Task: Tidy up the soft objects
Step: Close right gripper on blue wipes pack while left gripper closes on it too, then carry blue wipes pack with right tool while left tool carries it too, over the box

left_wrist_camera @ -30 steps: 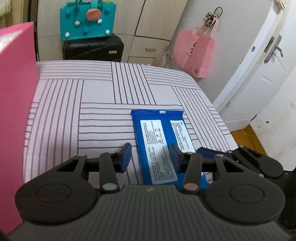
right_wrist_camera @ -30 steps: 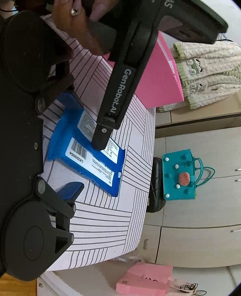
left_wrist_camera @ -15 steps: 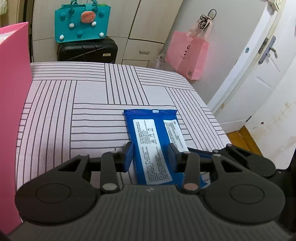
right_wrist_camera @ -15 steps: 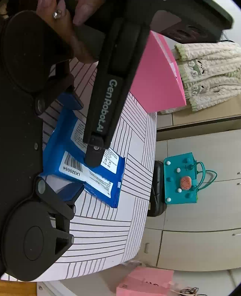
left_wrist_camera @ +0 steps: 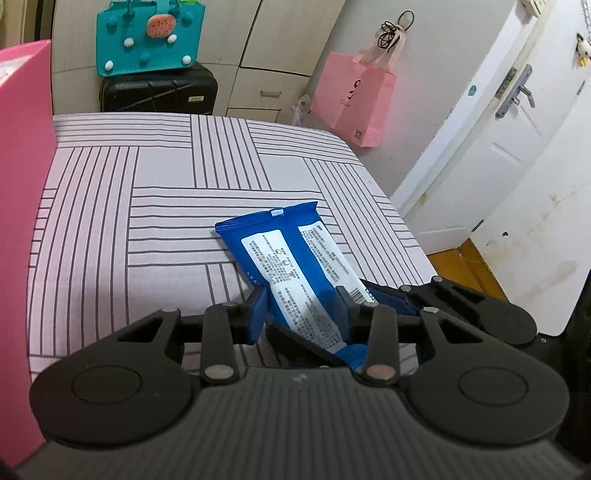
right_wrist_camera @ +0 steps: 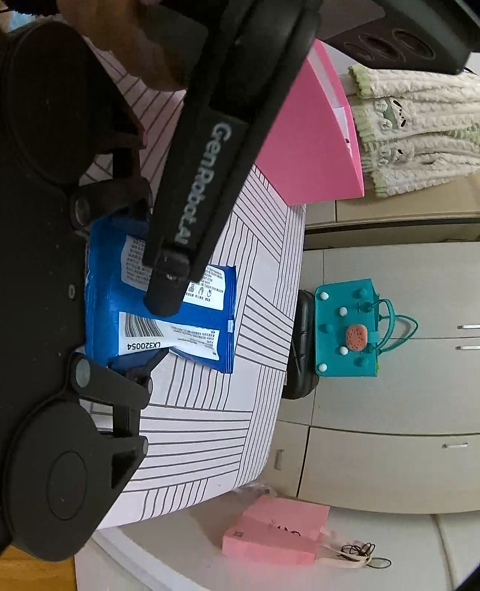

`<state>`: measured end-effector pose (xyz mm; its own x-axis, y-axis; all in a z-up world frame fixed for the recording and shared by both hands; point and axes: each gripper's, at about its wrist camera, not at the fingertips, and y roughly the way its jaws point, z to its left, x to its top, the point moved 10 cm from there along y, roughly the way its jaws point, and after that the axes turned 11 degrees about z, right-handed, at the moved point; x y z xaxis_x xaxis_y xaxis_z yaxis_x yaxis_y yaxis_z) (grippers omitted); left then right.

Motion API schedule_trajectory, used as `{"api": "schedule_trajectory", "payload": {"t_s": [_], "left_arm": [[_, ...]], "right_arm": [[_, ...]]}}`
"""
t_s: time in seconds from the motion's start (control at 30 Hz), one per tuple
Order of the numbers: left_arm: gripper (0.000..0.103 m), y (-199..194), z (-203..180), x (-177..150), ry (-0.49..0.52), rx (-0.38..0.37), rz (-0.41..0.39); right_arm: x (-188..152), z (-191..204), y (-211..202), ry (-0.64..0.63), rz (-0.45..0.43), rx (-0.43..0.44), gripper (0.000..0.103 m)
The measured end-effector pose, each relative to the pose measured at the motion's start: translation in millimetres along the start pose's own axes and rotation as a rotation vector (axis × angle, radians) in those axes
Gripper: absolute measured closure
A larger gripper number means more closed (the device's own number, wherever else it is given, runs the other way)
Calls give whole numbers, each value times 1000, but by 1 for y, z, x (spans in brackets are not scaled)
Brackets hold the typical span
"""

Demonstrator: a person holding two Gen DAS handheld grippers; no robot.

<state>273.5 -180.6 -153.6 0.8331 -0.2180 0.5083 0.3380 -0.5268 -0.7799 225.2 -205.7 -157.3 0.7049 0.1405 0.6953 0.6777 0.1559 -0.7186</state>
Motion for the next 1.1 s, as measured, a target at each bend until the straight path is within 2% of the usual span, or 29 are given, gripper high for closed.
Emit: {"api": "schedule_trajectory", "payload": {"t_s": [0.27,0.53,0.63,0.8,1.1], "left_arm": [[66,-20,-12,-13,28,14,-21],[66,-48,-22,-28,75,58,-31],[66,-61,-22,-33,73,50,-35],[66,-92,-26,-40,104,63,-87],[66,-146,-31,-54,116,53,-122]], "right_arm": [[-8,5,-21,120,-21,45,41],[-11,17,-43,157,-22,109,42],[-10,24,-52,136,-41,125,42],[-3,41,-74,81,-95,158,42],[6,73,-116,13,-128,176,42]]}}
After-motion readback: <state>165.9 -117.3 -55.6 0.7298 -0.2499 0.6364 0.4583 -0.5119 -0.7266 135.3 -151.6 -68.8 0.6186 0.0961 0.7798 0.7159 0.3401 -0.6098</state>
